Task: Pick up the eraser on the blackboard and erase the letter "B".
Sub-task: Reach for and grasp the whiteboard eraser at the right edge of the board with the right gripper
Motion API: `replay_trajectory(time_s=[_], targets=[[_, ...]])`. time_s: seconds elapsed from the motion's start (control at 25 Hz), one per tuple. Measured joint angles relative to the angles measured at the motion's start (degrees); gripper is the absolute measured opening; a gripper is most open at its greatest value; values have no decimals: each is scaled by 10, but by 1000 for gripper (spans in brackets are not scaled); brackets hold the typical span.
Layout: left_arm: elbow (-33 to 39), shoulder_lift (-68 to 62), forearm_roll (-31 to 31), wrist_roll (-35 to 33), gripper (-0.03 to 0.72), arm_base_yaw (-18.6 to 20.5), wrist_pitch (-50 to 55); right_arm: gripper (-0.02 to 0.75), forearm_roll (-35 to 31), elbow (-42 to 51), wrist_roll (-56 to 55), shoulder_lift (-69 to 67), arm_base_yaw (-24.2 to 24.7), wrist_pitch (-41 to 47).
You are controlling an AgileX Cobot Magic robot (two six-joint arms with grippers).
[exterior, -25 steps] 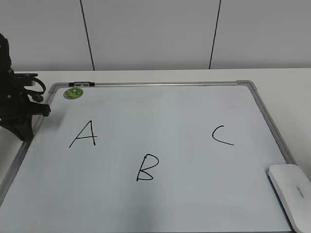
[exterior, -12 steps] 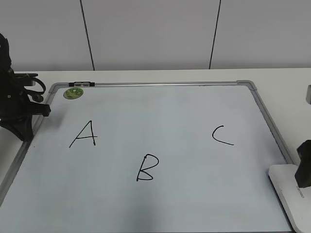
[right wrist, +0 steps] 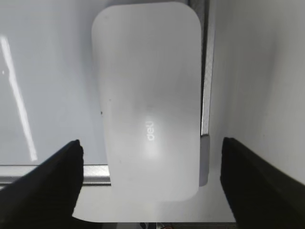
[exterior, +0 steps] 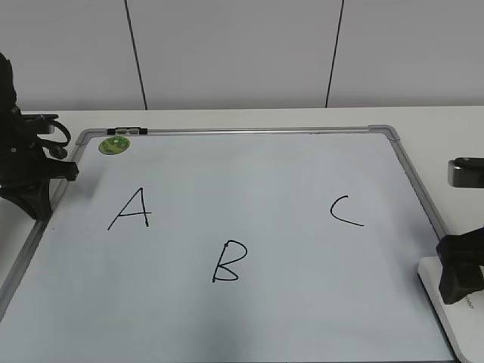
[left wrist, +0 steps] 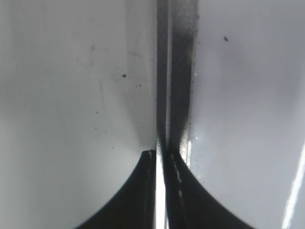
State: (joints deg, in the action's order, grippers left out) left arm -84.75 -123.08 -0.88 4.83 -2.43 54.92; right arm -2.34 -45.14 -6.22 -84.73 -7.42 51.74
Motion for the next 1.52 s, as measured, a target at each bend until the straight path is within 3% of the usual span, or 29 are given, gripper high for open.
replay_trajectory(time_s=[0.8,1.12,1.52], targets=[[0,0,-3,0,19,0,0,664,14,-1,27,-95,0,-60],[0,0,-4,0,19,0,0,537,13,-2,27,-98,0,-63],[0,0,-9,0,19,0,-1,526,10,-2,29,-98,0,-63]])
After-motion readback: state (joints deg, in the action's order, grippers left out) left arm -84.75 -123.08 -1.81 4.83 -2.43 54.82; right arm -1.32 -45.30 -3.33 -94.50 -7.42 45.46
